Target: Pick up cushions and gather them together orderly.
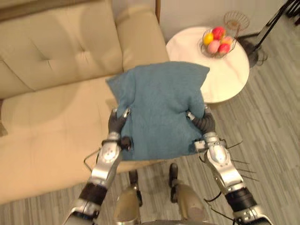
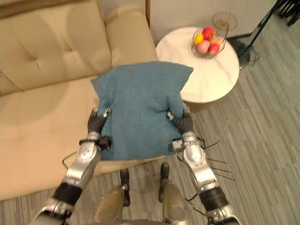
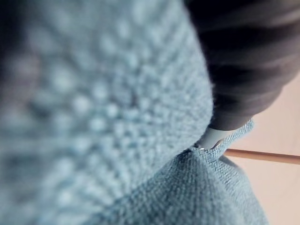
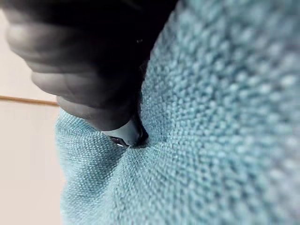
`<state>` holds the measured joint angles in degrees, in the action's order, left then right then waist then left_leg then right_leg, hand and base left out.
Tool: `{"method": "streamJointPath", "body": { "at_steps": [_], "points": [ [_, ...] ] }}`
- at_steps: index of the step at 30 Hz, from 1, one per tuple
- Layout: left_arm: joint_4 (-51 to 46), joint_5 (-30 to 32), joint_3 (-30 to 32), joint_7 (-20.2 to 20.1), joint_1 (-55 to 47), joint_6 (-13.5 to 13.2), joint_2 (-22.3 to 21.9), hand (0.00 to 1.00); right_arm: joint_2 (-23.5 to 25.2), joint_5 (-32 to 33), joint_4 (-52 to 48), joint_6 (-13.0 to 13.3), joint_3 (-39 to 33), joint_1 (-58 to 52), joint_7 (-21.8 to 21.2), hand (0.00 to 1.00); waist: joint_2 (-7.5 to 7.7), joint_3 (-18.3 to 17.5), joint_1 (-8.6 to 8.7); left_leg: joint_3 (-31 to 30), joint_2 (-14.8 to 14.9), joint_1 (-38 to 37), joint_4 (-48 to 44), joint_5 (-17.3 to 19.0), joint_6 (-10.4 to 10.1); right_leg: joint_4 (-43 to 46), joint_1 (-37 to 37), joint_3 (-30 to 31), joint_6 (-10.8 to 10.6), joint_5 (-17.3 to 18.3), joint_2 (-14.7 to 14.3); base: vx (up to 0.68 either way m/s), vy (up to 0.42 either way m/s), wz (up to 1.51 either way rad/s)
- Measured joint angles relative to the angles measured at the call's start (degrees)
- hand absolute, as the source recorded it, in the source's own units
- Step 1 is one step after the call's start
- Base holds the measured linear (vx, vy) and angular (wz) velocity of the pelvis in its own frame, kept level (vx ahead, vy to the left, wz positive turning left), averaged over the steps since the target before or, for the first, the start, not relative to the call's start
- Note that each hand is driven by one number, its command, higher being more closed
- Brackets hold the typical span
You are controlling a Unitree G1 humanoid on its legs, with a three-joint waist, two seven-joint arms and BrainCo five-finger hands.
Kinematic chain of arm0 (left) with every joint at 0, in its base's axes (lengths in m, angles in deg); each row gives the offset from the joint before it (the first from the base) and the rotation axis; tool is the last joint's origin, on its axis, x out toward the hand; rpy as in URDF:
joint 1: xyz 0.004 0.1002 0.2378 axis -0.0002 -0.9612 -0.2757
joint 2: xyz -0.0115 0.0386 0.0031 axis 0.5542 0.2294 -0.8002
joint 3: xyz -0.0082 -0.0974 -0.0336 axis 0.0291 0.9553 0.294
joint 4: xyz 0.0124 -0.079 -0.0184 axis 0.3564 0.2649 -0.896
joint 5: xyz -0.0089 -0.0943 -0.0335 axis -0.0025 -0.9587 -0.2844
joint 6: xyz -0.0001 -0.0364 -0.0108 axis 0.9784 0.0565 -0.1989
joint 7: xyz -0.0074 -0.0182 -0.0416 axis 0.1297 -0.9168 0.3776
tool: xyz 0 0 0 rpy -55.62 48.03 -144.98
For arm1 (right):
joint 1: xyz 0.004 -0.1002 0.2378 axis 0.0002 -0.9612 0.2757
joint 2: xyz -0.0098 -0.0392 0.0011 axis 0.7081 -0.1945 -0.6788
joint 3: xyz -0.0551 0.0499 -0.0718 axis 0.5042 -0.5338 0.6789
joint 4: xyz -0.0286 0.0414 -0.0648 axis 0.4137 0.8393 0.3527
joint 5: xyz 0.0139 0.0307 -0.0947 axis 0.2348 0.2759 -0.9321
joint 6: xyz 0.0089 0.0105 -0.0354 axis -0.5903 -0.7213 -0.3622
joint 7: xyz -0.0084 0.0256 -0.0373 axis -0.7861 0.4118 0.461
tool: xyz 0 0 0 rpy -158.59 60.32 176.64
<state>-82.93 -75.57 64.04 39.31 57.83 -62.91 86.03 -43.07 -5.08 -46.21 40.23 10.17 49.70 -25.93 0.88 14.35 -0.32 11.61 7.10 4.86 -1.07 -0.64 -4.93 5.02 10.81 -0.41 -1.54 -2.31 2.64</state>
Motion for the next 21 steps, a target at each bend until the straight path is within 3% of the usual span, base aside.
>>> {"method": "streamJointPath", "body": {
  "at_steps": [1,6,7,8,9,10,12,13,14,15,16,17,18,19,21],
  "points": [
    [-2.3,0.0,0.4,0.0,-3.2,-0.6,-0.6,1.0,0.3,0.0,-1.4,0.8,0.7,-1.1,-0.4,1.0,-0.1,-1.2,-0.77,1.9,0.0,-1.6,1.0,0.0,0.1,0.0,-0.1,1.8,-0.4,-0.3,-0.3,0.04,0.022,-0.57],
    [-4.8,0.0,1.6,-0.2,-6.8,-1.8,-1.6,1.0,1.1,-0.1,-1.6,1.8,1.6,-2.5,-1.2,1.0,-0.2,-1.7,-0.76,3.5,0.0,-1.2,-4.8,2.5,1.7,3.6,-0.1,3.6,-2.0,-0.2,0.5,-0.08,0.035,-0.22],
    [-4.9,0.1,1.8,-0.4,-7.2,-1.9,-1.7,1.0,1.2,-0.5,-1.6,1.9,1.6,-2.7,-1.3,1.0,-0.64,-1.9,-0.88,3.3,0.7,-0.4,-6.0,2.9,2.3,8.2,0.8,3.9,-2.9,2.2,0.6,-0.13,0.018,0.17],
    [-4.9,0.1,2.0,-0.7,-7.2,-1.8,-1.7,1.0,1.4,-0.6,-1.5,1.9,1.6,-2.9,-1.3,1.0,-0.61,-1.9,-0.47,2.3,0.6,0.2,-7.1,3.0,2.6,16.0,2.3,3.8,-1.7,6.4,1.0,-0.1,-0.015,0.62],
    [-4.9,0.1,2.0,-1.2,-7.4,-1.8,-2.2,1.0,1.6,-0.8,-1.0,2.1,1.5,-3.7,-1.3,1.0,-0.54,-1.9,-0.36,-0.3,0.0,0.4,-9.0,3.1,2.7,28.0,2.3,3.9,-2.3,11.8,2.2,-0.08,-0.058,0.97],
    [-4.9,0.1,2.2,-1.3,-7.9,-1.8,-2.4,1.0,1.8,-1.2,-0.2,2.1,1.6,-3.9,-1.3,1.0,-0.6,-2.0,-0.75,-2.5,-0.4,0.9,-10.6,3.0,2.6,33.0,-0.2,5.1,-4.1,14.0,2.8,-0.08,-0.094,1.04],
    [-4.9,0.1,2.6,-1.3,-8.4,-1.9,-2.4,1.0,1.9,-2.3,1.3,2.7,1.9,-3.7,-1.3,1.0,-0.66,-3.5,-1.57,-6.6,-0.7,4.8,-12.2,1.7,1.7,29.1,-3.6,6.0,-3.4,17.3,1.9,-0.18,-0.204,1.02],
    [-4.9,0.1,2.6,-1.3,-8.5,-1.9,-2.6,1.0,1.7,-2.6,1.9,2.8,1.9,-3.4,-1.3,1.0,-1.02,-4.8,-2.5,-8.7,-0.9,7.9,-10.7,-1.1,1.2,23.6,-3.5,5.4,-2.4,18.7,1.1,-0.22,-0.233,0.96],
    [-5.0,0.1,2.6,-1.3,-8.6,-1.9,-2.7,1.0,1.7,-2.7,2.1,2.8,1.9,-3.1,-1.3,1.0,-1.45,-5.6,-2.95,-9.7,-0.9,9.5,-9.3,-2.8,0.9,20.4,-3.4,4.8,-1.8,19.2,0.7,-0.3,-0.24,0.74],
    [-5.0,0.1,2.7,-1.3,-8.7,-1.8,-3.4,1.0,1.3,-2.7,3.7,3.2,1.9,-1.6,-1.3,1.0,-3.63,-5.6,-3.59,-11.9,0.8,11.9,-6.7,-6.1,0.2,16.8,-2.8,2.6,-0.8,18.3,-1.3,-0.34,-0.231,0.69],
    [-5.0,0.1,2.7,-1.3,-9.6,-1.7,-4.5,1.0,1.0,-2.7,6.3,3.2,1.7,-1.2,-1.3,1.0,-5.54,-5.7,-3.57,-13.7,2.4,12.6,-3.2,-8.2,1.0,16.0,-2.2,0.1,0.3,16.9,-3.4,-0.37,-0.239,0.69],
    [-5.0,0.1,2.6,-1.3,-10.1,-1.5,-4.9,1.0,1.0,-2.7,7.8,3.0,1.6,-1.4,-1.3,1.0,-5.95,-5.8,-3.56,-13.0,3.3,12.3,-1.4,-8.3,1.5,16.1,-2.1,-1.1,0.9,16.4,-3.9,-0.31,-0.205,0.94],
    [-5.0,0.0,2.1,-1.3,-10.5,-0.9,-5.4,1.0,0.8,-2.7,9.2,2.2,1.1,-2.2,-1.2,1.0,-5.86,-5.9,-3.39,-8.6,4.6,11.4,1.7,-4.6,4.7,15.3,-2.6,-3.7,1.9,15.3,-3.9,-0.2,-0.13,0.88],
    [-5.0,0.0,1.9,-1.4,-10.4,-0.8,-5.6,1.0,0.7,-2.7,9.4,2.0,0.7,-2.4,-1.2,1.0,-5.35,-5.7,-3.28,-5.5,4.9,11.6,1.9,-1.3,5.9,14.4,-2.8,-4.6,2.3,14.5,-2.9,-0.24,-0.11,1.08],
    [-5.0,0.0,0.5,-2.6,-10.4,-0.8,-6.1,1.0,0.7,-2.7,10.2,1.9,-1.6,-2.6,-1.2,1.0,-4.34,-5.2,-2.51,3.6,4.8,13.4,-7.6,-0.4,4.9,11.4,-2.9,-8.6,3.1,11.8,0.3,-0.24,-0.07,0.96]
  ]
}}
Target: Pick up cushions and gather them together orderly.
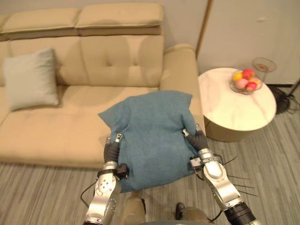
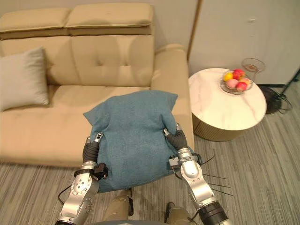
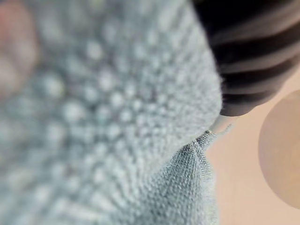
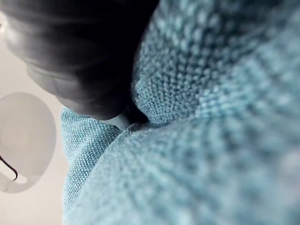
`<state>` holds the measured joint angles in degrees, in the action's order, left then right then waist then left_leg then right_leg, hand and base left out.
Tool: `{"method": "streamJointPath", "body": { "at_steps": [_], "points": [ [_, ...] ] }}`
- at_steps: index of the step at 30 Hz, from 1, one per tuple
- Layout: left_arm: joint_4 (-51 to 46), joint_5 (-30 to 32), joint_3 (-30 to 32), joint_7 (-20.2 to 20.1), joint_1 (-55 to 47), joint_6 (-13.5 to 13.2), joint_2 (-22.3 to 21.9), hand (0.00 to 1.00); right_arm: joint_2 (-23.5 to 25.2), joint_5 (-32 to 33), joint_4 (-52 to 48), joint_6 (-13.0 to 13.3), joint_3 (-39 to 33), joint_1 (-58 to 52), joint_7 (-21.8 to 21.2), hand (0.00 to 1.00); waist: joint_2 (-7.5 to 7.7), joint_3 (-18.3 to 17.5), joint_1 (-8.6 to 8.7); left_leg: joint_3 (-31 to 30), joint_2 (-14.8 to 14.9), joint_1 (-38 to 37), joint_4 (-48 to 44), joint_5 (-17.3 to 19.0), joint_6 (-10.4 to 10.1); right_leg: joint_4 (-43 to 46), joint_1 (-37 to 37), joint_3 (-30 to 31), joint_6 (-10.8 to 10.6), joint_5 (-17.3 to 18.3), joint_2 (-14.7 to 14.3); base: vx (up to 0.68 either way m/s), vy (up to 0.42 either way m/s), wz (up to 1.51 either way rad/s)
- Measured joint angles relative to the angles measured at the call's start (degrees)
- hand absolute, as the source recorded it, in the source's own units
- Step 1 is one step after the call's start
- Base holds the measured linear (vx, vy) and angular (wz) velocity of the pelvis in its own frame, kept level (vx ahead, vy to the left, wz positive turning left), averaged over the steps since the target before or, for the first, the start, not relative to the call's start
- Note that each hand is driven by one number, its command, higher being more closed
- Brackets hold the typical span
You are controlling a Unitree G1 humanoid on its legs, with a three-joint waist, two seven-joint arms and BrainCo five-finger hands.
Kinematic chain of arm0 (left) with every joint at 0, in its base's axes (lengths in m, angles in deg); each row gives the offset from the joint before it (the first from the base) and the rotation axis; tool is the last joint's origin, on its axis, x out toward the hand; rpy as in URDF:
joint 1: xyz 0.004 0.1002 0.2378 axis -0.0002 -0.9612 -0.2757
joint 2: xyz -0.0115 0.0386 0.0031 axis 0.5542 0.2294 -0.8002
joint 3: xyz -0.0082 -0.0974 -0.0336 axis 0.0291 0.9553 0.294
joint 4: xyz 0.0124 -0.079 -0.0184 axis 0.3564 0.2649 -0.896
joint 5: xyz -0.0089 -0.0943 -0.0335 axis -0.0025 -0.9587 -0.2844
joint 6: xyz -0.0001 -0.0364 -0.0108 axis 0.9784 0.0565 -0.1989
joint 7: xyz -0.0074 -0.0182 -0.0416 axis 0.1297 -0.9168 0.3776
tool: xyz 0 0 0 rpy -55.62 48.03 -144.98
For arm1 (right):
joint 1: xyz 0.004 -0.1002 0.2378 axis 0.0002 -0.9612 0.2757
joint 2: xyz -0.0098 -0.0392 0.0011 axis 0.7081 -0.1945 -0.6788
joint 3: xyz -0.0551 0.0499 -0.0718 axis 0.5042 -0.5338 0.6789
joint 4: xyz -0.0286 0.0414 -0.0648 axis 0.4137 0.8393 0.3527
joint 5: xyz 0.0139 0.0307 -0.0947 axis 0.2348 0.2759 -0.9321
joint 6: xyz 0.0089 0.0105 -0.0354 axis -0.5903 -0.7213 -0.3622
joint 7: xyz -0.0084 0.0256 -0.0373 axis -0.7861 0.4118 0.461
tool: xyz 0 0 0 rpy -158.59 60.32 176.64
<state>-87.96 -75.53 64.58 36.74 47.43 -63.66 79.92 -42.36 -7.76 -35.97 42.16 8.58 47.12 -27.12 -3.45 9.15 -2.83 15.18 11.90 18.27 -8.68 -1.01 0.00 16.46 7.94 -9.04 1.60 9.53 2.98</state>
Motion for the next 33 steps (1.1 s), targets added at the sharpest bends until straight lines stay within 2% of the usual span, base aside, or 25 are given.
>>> {"method": "streamJointPath", "body": {
  "at_steps": [3,4,5,6,9,13,17,20,22,24,25,26,27,28,30,31,32,33],
  "points": [
    [0.0,0.0,-0.6,-1.4,0.3,-0.4,-0.8,1.0,0.0,0.0,-0.1,0.1,-1.6,0.0,-0.1,1.0,-0.06,-0.3,2.1,6.0,-0.1,-4.7,-8.8,1.0,0.2,-5.0,-0.9,-3.5,-0.5,-3.9,1.7,-0.21,0.013,0.76],
    [0.0,0.0,-0.7,-1.6,0.4,-0.5,-1.0,1.0,0.0,0.0,-0.1,0.1,-1.7,-0.1,-0.1,1.0,-0.44,-0.6,2.12,6.6,-0.1,-6.8,-8.1,2.4,-1.0,-5.8,-0.8,-3.7,-0.7,-4.5,1.7,-0.18,0.118,0.42],
    [0.0,0.0,-0.8,-2.1,0.6,-0.5,-1.3,1.0,0.0,0.1,-0.1,0.2,-2.2,-0.3,-0.1,1.0,-0.55,-0.8,2.26,7.8,-0.6,-10.5,-3.7,4.6,-2.7,-7.7,-0.8,-4.2,-1.1,-5.7,1.6,-0.15,0.151,0.4],
    [0.3,0.0,-0.9,-2.6,1.1,-0.5,-1.3,1.0,0.4,0.1,-0.1,0.2,-2.8,-0.6,-0.1,1.0,-0.07,-0.9,2.44,8.3,-1.9,-12.4,2.1,3.9,-4.0,-9.6,-0.8,-5.2,-1.9,-7.3,2.0,-0.13,0.161,0.45],
    [1.0,0.0,-1.4,-2.6,0.4,-0.4,-0.1,1.0,2.8,0.1,-0.2,0.2,-3.6,-2.9,-0.4,1.0,1.8,-1.9,1.99,6.9,-4.1,-11.9,3.5,2.0,-3.2,-13.3,-2.2,-7.1,-3.7,-10.7,3.6,-0.07,0.146,0.4],
    [1.0,0.0,-1.2,-2.6,-1.3,-0.5,0.9,1.0,4.6,0.1,-0.2,0.2,-3.5,-3.3,-1.6,1.0,2.64,-2.9,1.65,6.0,-5.4,-10.1,0.8,3.3,-1.4,-14.3,-2.9,-8.4,-4.9,-11.8,5.2,-0.04,0.135,0.24],
    [1.0,0.0,-0.6,-3.3,-1.4,-0.4,1.4,1.0,4.8,0.7,-0.3,0.2,-3.2,-3.3,-2.4,1.0,3.18,-3.3,1.33,5.4,-5.1,-7.7,-2.7,5.6,-1.0,-15.3,-2.8,-8.6,-5.4,-12.5,5.4,-0.04,0.073,0.04],
    [0.8,0.0,-0.3,-3.8,-1.4,-0.4,1.3,1.0,4.8,1.7,-1.1,0.2,-3.1,-3.3,-2.5,1.0,3.23,-3.4,1.25,5.0,-5.2,-5.7,-7.7,9.2,-0.2,-10.6,-1.3,-9.7,-6.8,-8.4,6.9,-0.01,0.106,0.08],
    [0.6,0.0,-0.3,-3.8,-1.6,-0.4,1.4,1.0,4.7,1.8,-1.4,0.2,-3.1,-3.4,-2.6,1.0,3.97,-3.4,2.56,2.0,-7.5,-5.3,-11.0,12.2,0.8,-0.6,0.6,-7.7,-5.9,-1.8,9.2,0.06,0.151,0.58],
    [-0.1,0.0,-0.3,-3.8,-2.2,-0.5,1.3,1.0,4.6,1.8,-1.4,0.2,-3.1,-3.5,-2.7,1.0,4.56,-3.5,3.26,0.1,-9.0,-6.2,-11.6,13.7,2.7,7.2,3.2,-4.1,-5.2,-1.2,10.7,0.15,0.06,0.5],
    [-0.2,0.0,-0.2,-3.8,-2.7,-0.5,1.3,1.0,4.6,1.8,-1.4,0.2,-2.9,-3.5,-2.9,1.0,4.24,-3.2,3.18,-0.4,-9.4,-7.4,-11.0,13.9,3.3,15.4,7.8,-1.6,-3.7,-1.3,11.4,0.24,0.093,0.19],
    [-0.1,0.0,-0.3,-3.8,-2.8,-0.5,1.5,1.0,4.5,1.8,-1.4,0.2,-2.6,-3.7,-2.9,1.0,3.75,-2.9,3.4,-0.9,-9.3,-8.0,-10.8,13.9,3.6,17.4,8.8,-0.9,-3.2,-0.1,10.8,0.28,0.111,0.35],
    [0.0,0.0,-0.3,-3.8,-2.9,-0.5,2.6,1.0,4.4,1.9,-1.3,0.2,-1.9,-4.2,-3.2,1.0,3.23,-2.4,3.84,-2.5,-9.0,-10.8,-8.8,14.5,3.6,14.4,10.8,-0.2,-3.3,1.4,7.1,0.23,0.062,0.4],
    [0.1,0.0,-0.3,-3.8,-2.9,-0.5,2.7,1.0,4.4,1.9,-1.3,0.2,-1.9,-4.4,-3.3,1.0,3.15,-2.3,4.26,-3.0,-9.1,-11.7,-8.1,14.6,3.4,12.0,11.3,-0.2,-3.5,1.1,6.1,0.27,0.025,0.57],
    [0.9,0.0,-0.9,-3.8,-2.3,-0.5,2.8,1.0,3.9,2.1,-1.4,0.2,-2.0,-5.0,-3.4,1.0,3.19,-2.0,5.91,-4.9,-10.0,-15.6,-5.8,14.4,2.5,2.0,11.4,-1.4,-3.7,-2.6,3.1,0.31,-0.002,0.68],
    [1.6,0.0,-1.3,-3.9,-1.9,-0.5,3.0,1.0,3.6,2.3,-1.4,0.2,-2.1,-5.8,-3.4,1.0,4.34,-2.8,6.68,-5.7,-11.3,-16.9,-5.9,15.3,1.3,-3.1,11.4,-1.3,-3.0,-6.6,2.5,0.41,-0.053,0.77],
    [2.3,0.0,-2.0,-3.9,-1.3,-0.5,3.2,1.0,3.5,2.5,-1.4,0.3,-2.2,-6.6,-3.4,1.0,5.11,-3.2,7.1,-6.7,-12.2,-17.2,-6.5,16.4,1.0,-4.5,11.5,-0.5,-2.5,-10.1,2.5,0.42,-0.091,1.01],
    [3.5,0.1,-2.9,-4.4,-0.7,-0.5,3.1,1.0,3.2,2.8,-1.3,0.3,-3.1,-7.9,-3.5,1.0,4.71,-3.6,8.44,-7.7,-12.2,-17.8,-7.6,18.2,-0.4,-3.0,11.1,-0.4,-0.4,-14.8,2.4,0.54,-0.136,0.79]
  ]
}}
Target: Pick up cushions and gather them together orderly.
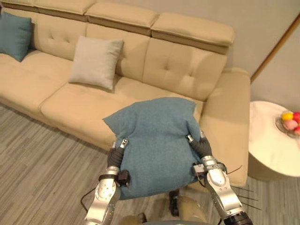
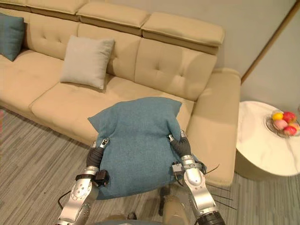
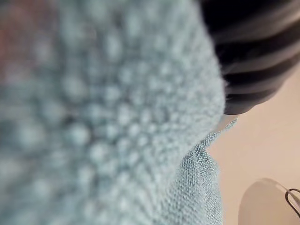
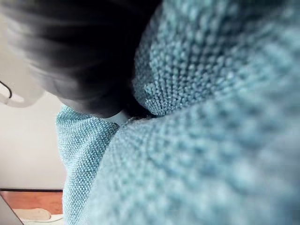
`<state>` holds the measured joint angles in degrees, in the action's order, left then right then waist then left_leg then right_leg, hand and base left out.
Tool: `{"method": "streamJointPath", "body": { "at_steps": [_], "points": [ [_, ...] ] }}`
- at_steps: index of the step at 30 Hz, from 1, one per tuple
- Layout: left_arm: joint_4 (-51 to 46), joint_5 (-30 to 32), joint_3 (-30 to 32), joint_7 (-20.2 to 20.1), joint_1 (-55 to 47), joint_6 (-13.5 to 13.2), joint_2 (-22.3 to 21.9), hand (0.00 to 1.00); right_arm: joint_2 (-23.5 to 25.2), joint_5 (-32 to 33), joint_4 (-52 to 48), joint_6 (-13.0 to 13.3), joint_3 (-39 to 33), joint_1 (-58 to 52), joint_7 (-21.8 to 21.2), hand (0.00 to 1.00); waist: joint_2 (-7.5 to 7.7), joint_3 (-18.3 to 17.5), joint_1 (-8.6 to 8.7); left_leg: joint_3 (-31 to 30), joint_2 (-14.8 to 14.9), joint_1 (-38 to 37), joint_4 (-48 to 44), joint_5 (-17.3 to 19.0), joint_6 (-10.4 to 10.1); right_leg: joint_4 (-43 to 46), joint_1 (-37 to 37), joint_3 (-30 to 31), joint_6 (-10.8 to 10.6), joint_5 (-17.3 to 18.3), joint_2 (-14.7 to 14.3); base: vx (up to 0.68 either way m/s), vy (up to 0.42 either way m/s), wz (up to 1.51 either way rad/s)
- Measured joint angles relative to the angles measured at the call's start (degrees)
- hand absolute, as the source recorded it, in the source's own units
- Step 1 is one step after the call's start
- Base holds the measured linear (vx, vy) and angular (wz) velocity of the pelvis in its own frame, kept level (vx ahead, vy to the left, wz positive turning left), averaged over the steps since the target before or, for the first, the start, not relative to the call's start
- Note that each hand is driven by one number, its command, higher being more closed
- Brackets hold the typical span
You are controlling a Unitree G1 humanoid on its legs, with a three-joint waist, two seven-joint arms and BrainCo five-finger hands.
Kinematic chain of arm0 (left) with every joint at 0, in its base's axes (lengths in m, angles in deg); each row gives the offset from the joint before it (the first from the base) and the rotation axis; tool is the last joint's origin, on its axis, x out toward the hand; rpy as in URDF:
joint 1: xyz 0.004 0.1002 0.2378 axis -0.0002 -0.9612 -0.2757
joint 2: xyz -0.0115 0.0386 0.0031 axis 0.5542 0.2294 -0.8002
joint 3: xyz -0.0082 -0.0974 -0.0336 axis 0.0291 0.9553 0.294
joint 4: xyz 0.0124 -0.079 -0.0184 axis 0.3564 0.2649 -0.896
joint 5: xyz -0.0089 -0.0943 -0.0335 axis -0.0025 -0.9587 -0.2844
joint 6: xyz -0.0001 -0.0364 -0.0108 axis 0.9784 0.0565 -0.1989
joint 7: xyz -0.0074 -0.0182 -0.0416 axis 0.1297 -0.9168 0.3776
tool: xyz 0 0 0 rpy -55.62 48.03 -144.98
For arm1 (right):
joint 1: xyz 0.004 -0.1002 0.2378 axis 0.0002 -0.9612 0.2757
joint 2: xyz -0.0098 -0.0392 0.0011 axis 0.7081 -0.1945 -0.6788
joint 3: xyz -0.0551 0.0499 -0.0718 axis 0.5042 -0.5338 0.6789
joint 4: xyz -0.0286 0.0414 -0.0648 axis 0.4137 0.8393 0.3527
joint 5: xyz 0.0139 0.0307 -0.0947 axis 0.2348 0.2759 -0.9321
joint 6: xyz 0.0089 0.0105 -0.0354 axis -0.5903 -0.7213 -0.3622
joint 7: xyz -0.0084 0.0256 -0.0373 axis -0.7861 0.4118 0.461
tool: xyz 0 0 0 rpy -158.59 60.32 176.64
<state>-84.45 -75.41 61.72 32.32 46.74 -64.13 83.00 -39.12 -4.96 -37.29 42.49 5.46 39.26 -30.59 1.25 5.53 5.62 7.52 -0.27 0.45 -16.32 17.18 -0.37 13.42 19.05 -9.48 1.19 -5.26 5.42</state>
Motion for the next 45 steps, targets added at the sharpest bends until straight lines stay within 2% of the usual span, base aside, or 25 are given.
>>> {"method": "streamJointPath", "body": {
  "at_steps": [1,3,4,6,7,9,10,11,12,13,14,15,16,18,20,23,29,31,33,36,37,38,40,43,45],
  "points": [
    [0.7,0.5,-0.3,-0.7,-0.3,0.0,-1.2,1.0,-0.6,0.0,-0.1,-0.1,-0.8,-1.1,-0.1,1.0,-2.45,-1.1,-0.25,-0.1,2.2,0.5,-2.9,0.9,-2.3,0.5,-0.5,-1.6,0.4,2.0,-1.1,0.47,-0.126,0.57],
    [1.5,0.5,-0.2,-0.8,0.2,0.1,-1.7,1.0,-0.7,0.1,-0.1,-0.2,-1.1,-1.1,-0.2,1.0,-3.55,-0.7,-0.41,1.9,5.5,5.3,-14.9,-0.2,-5.0,-1.0,-2.9,-2.2,1.1,3.0,-2.7,0.49,-0.124,-0.01],
    [1.7,0.4,-0.2,-1.3,0.0,0.5,-2.0,1.0,-1.1,0.0,-0.1,-0.3,-1.2,-1.3,-0.2,1.0,-4.08,-0.4,-0.89,3.8,8.4,8.0,-25.3,-3.3,-7.5,-3.2,-6.2,-1.7,1.6,3.4,-4.4,0.42,-0.088,-0.32],
    [1.8,0.4,-0.4,-1.9,-0.2,0.6,-2.4,1.0,-1.2,0.1,-0.4,-0.3,-1.7,-1.8,-0.2,1.0,-3.97,-0.1,-2.05,5.7,12.2,10.2,-34.0,-2.5,-6.6,-5.9,-11.3,-0.1,2.3,3.9,-5.6,0.37,-0.025,-0.56],
    [1.8,0.4,-0.4,-2.0,0.1,0.4,-2.8,1.0,-1.2,0.1,-2.1,-0.2,-2.2,-2.3,-0.2,1.0,-3.7,-0.2,-2.05,6.6,13.1,11.5,-34.2,-1.3,-4.5,-7.8,-13.3,1.5,2.3,4.0,-5.2,0.32,0.003,-0.52],
    [1.9,0.5,-0.4,-2.3,1.1,0.3,-3.0,1.0,-1.1,0.0,-3.6,0.3,-2.9,-2.3,-0.2,1.0,-3.65,-0.2,-2.54,6.4,13.4,13.6,-29.6,0.0,-2.6,-8.7,-13.9,4.2,1.5,4.5,-4.4,0.27,0.098,-0.65],
    [2.0,0.5,-0.4,-2.8,1.7,0.3,-3.0,1.0,-1.1,0.0,-3.6,0.3,-3.4,-2.5,-0.2,1.0,-3.65,-0.2,-3.1,4.3,13.0,14.1,-22.9,0.1,-2.6,-8.7,-14.3,6.6,0.8,4.9,-3.8,0.24,0.191,-0.75],
    [2.3,0.7,-0.4,-2.9,1.9,0.3,-3.0,1.0,-1.0,0.0,-3.5,0.3,-3.5,-2.6,-0.2,1.0,-3.55,-0.1,-3.18,2.7,12.4,14.0,-20.1,0.0,-2.7,-8.7,-14.7,7.4,0.3,5.1,-3.5,0.21,0.27,-0.77],
    [2.6,0.9,-0.5,-2.9,1.9,0.4,-2.9,1.0,-1.0,0.0,-3.2,0.3,-3.5,-2.7,-0.2,1.0,-3.38,0.0,-3.16,-1.3,11.0,13.6,-13.0,-0.8,-3.9,-8.7,-15.3,9.1,-0.7,5.5,-2.9,0.15,0.299,-0.84],
    [2.8,1.0,-0.5,-2.9,1.8,0.4,-3.0,1.0,-1.1,0.0,-3.2,0.3,-3.5,-2.7,-0.2,1.0,-4.58,-0.2,-3.19,-5.6,10.4,11.7,-3.3,-5.9,-6.1,-8.6,-15.5,11.5,-2.7,5.8,-3.2,0.14,0.322,-0.96],
    [2.8,1.0,-0.6,-2.9,1.7,0.4,-3.2,1.0,-1.3,0.0,-3.3,0.3,-3.6,-2.6,-0.2,1.0,-5.82,-0.2,-3.32,-6.7,11.2,11.2,-0.4,-9.9,-6.3,-8.7,-15.7,12.4,-3.4,5.9,-4.0,0.14,0.354,-1.07],
    [3.6,1.1,-0.4,-3.0,1.9,0.4,-2.9,1.0,-0.4,0.0,-1.7,0.1,-3.8,-2.3,-0.4,1.0,-5.85,0.0,-3.38,-5.9,11.4,10.9,-1.1,-12.3,-7.3,-9.0,-16.3,14.9,-4.7,6.1,-4.1,0.14,0.321,-0.95],
    [3.6,1.2,-0.4,-3.0,1.6,0.6,-2.0,1.0,1.3,-0.1,-1.3,-0.1,-3.8,-3.2,-0.4,1.0,-4.02,-0.2,-3.04,-3.5,9.9,9.2,0.0,-11.5,-6.1,-9.5,-16.1,16.2,-5.5,5.6,-2.2,0.14,0.295,-0.83],
    [3.6,1.2,-0.4,-3.0,1.4,0.7,-1.2,1.0,2.1,-0.1,-1.3,-0.1,-3.7,-3.4,-0.6,1.0,-2.67,-0.3,-3.2,0.4,8.5,8.6,0.1,-10.6,-4.7,-9.8,-15.1,19.3,-6.6,5.2,-0.3,0.07,0.207,-0.74],
    [3.4,1.5,0.0,-3.0,0.4,0.7,-1.2,1.0,2.2,-0.2,-1.2,-0.1,-3.1,-2.7,-0.7,1.0,-2.3,-0.4,-3.43,4.8,8.0,8.2,-0.5,-9.3,-3.5,-10.7,-13.6,22.9,-7.8,3.8,0.8,0.02,0.199,-1.07],
    [3.3,2.4,2.4,-3.0,-1.1,0.7,-1.0,1.0,2.2,-1.0,-0.2,-0.4,-0.7,-0.2,-0.6,1.0,-2.26,-0.4,-3.83,12.4,9.1,7.6,-2.7,-5.9,-3.0,-12.0,-10.9,26.8,-7.5,2.0,0.7,-0.01,0.136,-1.27],
    [3.5,4.9,3.6,-1.4,3.6,0.7,-0.6,1.0,2.2,-2.7,1.9,-0.4,-0.4,4.7,1.4,1.0,-2.15,0.3,-3.1,14.6,9.5,11.8,-2.9,-5.9,-3.1,-13.8,-5.9,24.0,-6.1,-1.0,0.5,-0.01,0.014,-0.34],
    [4.8,5.6,4.5,1.0,10.4,0.7,-0.6,1.0,2.2,-3.4,5.6,-0.4,-0.5,12.6,4.1,1.0,-2.47,2.0,-3.11,13.5,9.7,16.4,-3.8,-6.9,-3.0,-14.8,-2.7,22.0,-6.0,-2.9,0.7,-0.08,-0.05,0.19],
    [8.0,5.6,5.6,3.6,19.9,0.7,0.5,1.0,2.1,-3.4,9.3,-0.4,-0.8,22.3,6.5,1.0,-2.48,5.4,-3.36,12.4,9.6,20.4,-3.8,-8.5,-2.7,-15.8,0.1,20.2,-5.3,-4.8,0.8,-0.18,-0.087,0.32],
    [15.5,5.5,6.6,8.3,39.0,0.8,4.5,1.0,2.1,-5.1,17.0,-0.7,-3.8,40.5,11.2,1.0,-2.43,9.7,-3.58,10.0,9.3,28.0,-4.2,-11.8,-2.4,-15.9,6.1,17.0,-6.1,-7.6,1.0,-0.2,-0.096,0.38],
    [17.7,5.5,6.7,10.1,46.6,0.9,6.3,1.0,2.1,-5.4,19.3,-1.4,-5.7,47.5,12.8,1.0,-2.37,12.6,-3.66,9.4,9.3,29.0,-3.8,-13.0,-2.2,-15.9,6.7,15.9,-6.1,-8.4,1.0,-0.19,-0.096,0.37],
    [18.9,5.6,6.9,11.2,51.2,0.9,7.0,1.0,2.0,-5.6,20.4,-1.8,-7.1,51.5,13.8,1.0,-2.39,13.9,-3.67,8.9,9.3,29.8,-3.5,-13.7,-2.4,-15.9,7.4,15.6,-6.1,-8.8,1.0,-0.19,-0.08,0.29],
    [23.5,5.7,7.0,13.9,64.4,0.9,9.1,1.0,0.8,-6.0,24.4,-1.8,-9.9,62.8,16.7,1.0,-2.38,16.0,-4.21,8.0,8.5,32.1,-1.4,-16.1,-2.2,-15.9,10.1,14.3,-5.8,-9.7,1.3,-0.16,-0.057,0.28],
    [30.3,6.7,8.0,16.1,80.0,0.8,11.4,1.0,0.0,-7.2,31.8,-1.8,-13.2,78.0,19.9,1.0,-2.47,17.3,-3.43,6.5,7.4,35.7,0.9,-18.9,-2.0,-16.0,13.5,12.9,-6.0,-10.7,1.9,-0.1,-0.018,0.31],
    [34.6,7.8,8.4,16.9,87.0,0.8,11.5,1.0,-0.1,-7.4,33.2,-1.6,-14.2,82.8,22.1,1.0,-2.49,17.7,-3.21,6.0,6.8,36.3,2.9,-20.4,-1.9,-16.4,14.4,12.4,-5.9,-11.0,2.2,-0.07,0.003,0.25]
  ]
}}
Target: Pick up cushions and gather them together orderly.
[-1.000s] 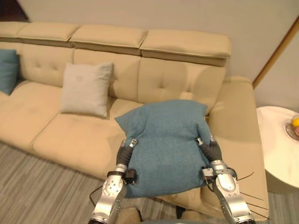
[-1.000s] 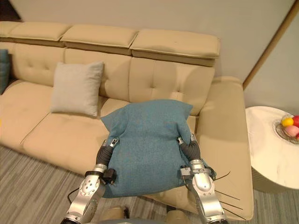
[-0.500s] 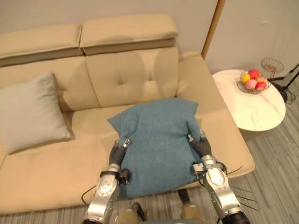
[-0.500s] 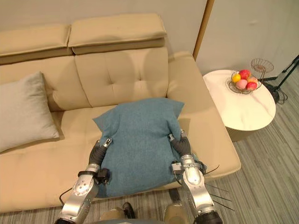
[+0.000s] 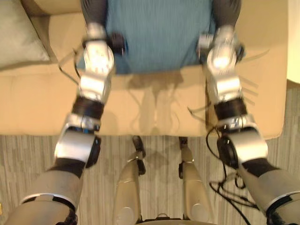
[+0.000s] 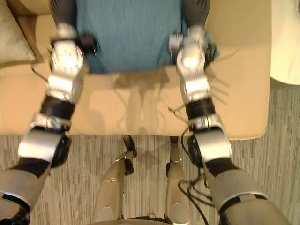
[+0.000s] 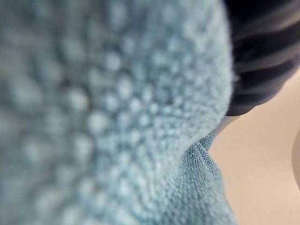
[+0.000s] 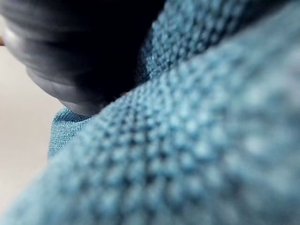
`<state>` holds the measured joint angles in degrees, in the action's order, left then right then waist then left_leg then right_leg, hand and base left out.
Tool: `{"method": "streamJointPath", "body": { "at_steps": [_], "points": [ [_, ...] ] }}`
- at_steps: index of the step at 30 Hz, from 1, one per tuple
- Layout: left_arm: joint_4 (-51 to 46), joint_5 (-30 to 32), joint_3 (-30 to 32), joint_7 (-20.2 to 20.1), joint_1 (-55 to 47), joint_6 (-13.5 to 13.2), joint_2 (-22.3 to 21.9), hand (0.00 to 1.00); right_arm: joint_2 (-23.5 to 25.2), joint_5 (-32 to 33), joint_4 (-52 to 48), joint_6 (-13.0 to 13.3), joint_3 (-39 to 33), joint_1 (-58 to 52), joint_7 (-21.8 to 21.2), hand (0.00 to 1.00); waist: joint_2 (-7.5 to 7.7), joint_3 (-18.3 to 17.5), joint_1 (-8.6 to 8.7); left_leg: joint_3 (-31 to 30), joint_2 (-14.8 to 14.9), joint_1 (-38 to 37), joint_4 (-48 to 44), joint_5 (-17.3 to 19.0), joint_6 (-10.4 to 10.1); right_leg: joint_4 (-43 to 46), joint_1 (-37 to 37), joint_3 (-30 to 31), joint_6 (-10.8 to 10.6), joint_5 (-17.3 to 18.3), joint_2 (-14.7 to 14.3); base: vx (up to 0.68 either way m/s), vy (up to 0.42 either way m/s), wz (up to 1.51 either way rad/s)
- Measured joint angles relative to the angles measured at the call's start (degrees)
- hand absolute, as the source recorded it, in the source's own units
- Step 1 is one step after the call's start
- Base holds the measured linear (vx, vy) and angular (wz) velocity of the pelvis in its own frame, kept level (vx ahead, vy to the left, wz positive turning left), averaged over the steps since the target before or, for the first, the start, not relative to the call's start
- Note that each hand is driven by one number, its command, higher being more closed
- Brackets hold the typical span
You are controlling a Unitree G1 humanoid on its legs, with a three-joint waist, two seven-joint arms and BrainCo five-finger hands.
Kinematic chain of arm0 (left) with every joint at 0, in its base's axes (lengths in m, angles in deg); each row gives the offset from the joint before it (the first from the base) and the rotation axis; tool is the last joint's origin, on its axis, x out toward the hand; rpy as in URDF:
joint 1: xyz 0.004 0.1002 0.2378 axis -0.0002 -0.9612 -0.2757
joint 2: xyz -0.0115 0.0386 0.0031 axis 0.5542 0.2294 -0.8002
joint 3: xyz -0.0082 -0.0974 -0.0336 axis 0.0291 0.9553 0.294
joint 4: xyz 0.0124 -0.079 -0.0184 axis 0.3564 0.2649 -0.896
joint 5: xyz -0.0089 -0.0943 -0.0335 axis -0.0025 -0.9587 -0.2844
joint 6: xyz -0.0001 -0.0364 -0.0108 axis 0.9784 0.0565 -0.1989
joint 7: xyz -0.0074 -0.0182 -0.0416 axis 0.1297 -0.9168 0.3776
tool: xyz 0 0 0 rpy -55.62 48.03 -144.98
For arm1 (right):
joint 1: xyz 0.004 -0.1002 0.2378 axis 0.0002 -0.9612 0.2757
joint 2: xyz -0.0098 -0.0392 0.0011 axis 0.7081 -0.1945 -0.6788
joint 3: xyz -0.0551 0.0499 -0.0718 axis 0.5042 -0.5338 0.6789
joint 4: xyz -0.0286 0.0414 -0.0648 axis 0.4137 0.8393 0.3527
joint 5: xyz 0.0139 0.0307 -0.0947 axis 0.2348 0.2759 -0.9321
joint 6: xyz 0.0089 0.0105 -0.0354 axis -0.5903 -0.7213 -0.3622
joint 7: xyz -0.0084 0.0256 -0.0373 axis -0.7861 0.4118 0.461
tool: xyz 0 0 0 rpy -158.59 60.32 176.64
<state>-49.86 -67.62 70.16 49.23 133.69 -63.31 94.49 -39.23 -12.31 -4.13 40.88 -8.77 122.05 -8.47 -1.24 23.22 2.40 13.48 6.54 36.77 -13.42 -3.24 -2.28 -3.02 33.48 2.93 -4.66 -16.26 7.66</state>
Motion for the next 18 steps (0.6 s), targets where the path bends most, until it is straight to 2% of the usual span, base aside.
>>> {"method": "streamJointPath", "body": {
  "at_steps": [1,3,6,11,14,18],
  "points": [
    [1.5,0.1,0.0,0.2,2.0,0.0,0.1,0.0,-0.1,0.0,0.8,0.0,0.0,1.4,0.7,0.0,0.01,0.1,0.06,-0.3,-0.3,0.0,0.9,-0.5,0.0,-0.3,0.1,-0.2,0.0,0.0,0.2,-0.05,0.004,0.25],
    [6.4,0.5,0.1,1.2,9.2,-0.2,1.1,0.0,-1.3,0.3,6.0,0.2,0.0,8.2,2.7,0.0,0.01,0.1,0.05,-0.9,-1.3,0.8,5.2,-3.3,-0.1,-1.1,2.0,-1.2,0.3,-0.7,0.5,-0.06,-0.004,0.25],
    [11.1,0.5,1.3,1.9,14.9,-0.2,1.5,0.0,-3.0,3.1,13.0,0.2,0.0,15.0,2.4,0.0,0.05,1.1,-0.25,-1.8,-1.7,1.4,10.4,-6.9,-0.3,-1.8,4.0,-2.0,0.6,-1.5,0.4,-0.05,-0.015,0.2],
    [18.0,-0.1,3.2,1.7,16.6,1.4,1.3,0.0,-4.2,11.4,21.4,-0.1,0.1,17.4,-0.3,0.0,-0.01,1.3,-0.98,-2.6,-1.8,1.5,18.3,-11.7,-0.7,-2.6,6.6,-3.6,0.7,-1.9,-0.2,-0.02,-0.011,0.11],
    [20.0,-0.9,5.1,-0.2,16.6,1.8,1.0,0.0,-4.7,15.8,22.5,-0.2,0.5,17.2,-2.2,0.0,0.0,2.4,-1.46,-2.6,-1.7,2.2,18.8,-11.9,-0.7,-2.6,7.3,-4.4,0.7,-1.9,-0.3,0.0,0.038,0.05],
    [20.1,-2.5,5.5,-3.7,15.8,1.7,-0.3,0.0,-4.8,22.4,22.6,-0.2,5.3,14.0,-4.8,0.0,-0.03,2.5,-1.87,-2.6,-1.4,3.4,18.8,-12.0,-0.8,-2.6,8.3,-4.8,0.7,-1.9,-0.4,0.01,0.053,0.01]
  ]
}}
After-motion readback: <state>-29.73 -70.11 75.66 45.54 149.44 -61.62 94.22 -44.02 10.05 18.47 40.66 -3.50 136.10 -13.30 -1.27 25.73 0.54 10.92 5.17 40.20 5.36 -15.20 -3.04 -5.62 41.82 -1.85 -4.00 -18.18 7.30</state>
